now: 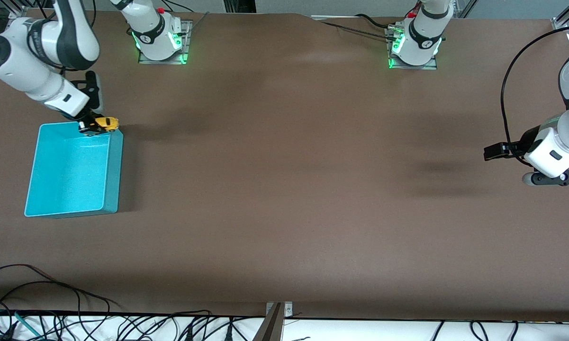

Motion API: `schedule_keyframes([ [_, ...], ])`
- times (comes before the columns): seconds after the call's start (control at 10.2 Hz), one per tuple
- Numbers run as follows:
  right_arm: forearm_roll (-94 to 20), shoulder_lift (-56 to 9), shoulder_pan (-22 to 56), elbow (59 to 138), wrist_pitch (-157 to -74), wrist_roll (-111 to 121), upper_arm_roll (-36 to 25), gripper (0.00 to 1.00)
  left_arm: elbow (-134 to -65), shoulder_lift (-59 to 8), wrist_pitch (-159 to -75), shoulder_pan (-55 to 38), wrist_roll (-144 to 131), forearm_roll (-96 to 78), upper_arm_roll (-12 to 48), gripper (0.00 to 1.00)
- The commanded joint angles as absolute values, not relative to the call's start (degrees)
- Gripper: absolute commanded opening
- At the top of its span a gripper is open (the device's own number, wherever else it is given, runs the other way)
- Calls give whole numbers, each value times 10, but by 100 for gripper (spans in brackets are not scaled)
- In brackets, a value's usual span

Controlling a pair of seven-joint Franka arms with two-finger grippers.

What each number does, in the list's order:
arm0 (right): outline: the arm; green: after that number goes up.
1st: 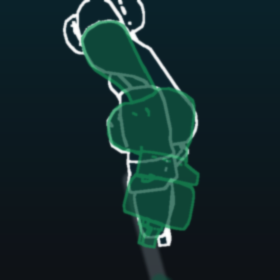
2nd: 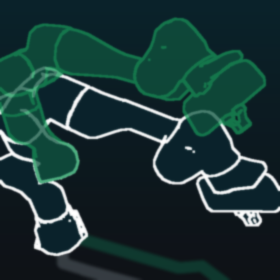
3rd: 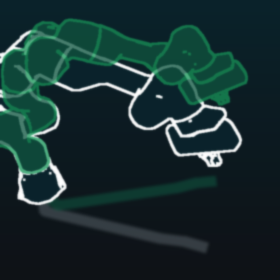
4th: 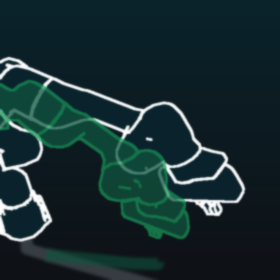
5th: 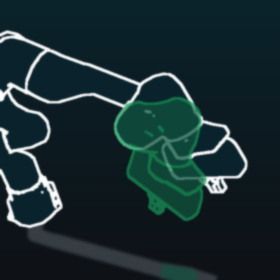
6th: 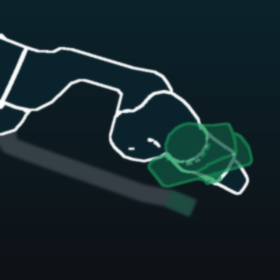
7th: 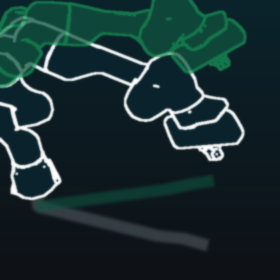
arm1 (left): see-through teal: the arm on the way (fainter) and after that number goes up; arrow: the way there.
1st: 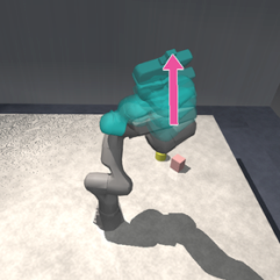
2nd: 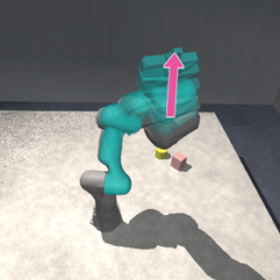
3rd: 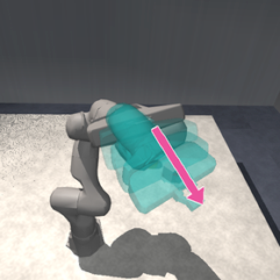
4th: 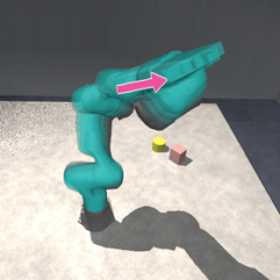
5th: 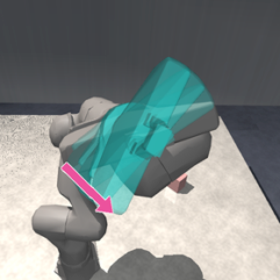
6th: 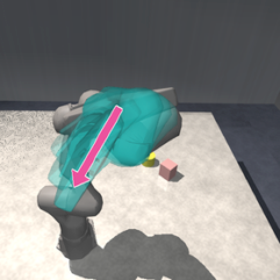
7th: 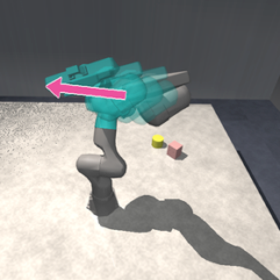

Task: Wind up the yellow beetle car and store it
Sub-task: 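Lift the car with the right gripper and carry it over the box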

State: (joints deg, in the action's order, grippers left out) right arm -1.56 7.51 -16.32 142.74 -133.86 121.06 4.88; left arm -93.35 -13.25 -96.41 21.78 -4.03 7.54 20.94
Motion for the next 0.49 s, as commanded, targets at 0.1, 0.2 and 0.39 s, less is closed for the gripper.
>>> schedule_keyframes([
  [0.1,-24,-42,-241,1325,-1325,1358,28,21,-920,-135,-952,221,-24,63,208,100],
  [0.2,-24,-79,-260,1298,-1324,1377,28,21,-920,-135,-952,221,-24,63,208,100],
  [0.39,-24,-129,-270,1261,-1325,1390,29,21,-920,-136,-952,220,-25,63,209,100],
])
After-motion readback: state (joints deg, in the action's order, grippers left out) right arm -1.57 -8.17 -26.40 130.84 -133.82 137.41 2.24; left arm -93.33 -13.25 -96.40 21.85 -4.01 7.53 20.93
